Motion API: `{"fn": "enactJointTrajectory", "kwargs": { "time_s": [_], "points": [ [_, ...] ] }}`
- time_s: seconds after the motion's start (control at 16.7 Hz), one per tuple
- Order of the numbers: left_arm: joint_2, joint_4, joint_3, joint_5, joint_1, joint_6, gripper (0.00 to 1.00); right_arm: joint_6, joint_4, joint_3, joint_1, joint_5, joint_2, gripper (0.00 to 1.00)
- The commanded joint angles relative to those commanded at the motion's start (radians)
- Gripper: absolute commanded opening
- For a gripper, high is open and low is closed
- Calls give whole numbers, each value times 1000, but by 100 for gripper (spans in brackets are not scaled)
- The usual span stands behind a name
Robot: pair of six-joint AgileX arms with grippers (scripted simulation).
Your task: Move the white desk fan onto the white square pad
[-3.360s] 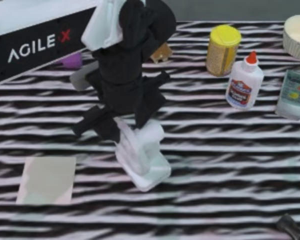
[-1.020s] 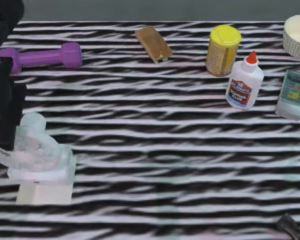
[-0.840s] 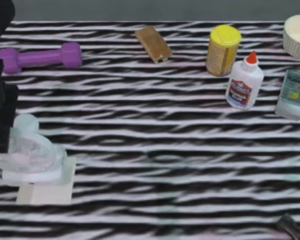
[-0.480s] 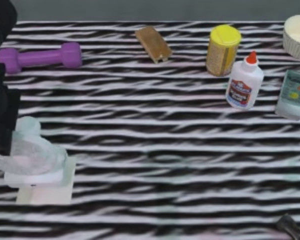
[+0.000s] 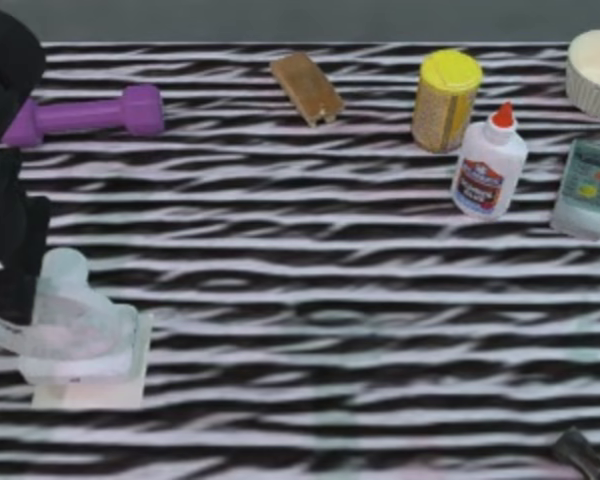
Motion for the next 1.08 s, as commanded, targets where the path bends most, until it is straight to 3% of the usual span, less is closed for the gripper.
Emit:
{"fn": "enactJointTrajectory", "kwargs": {
  "time_s": [0.78,1.08],
  "points": [
    [0,0,0,0,0,0,98,0,0,0,0,0,0,100],
    [0,0,0,0,0,0,100,0,0,0,0,0,0,100]
  ]
}}
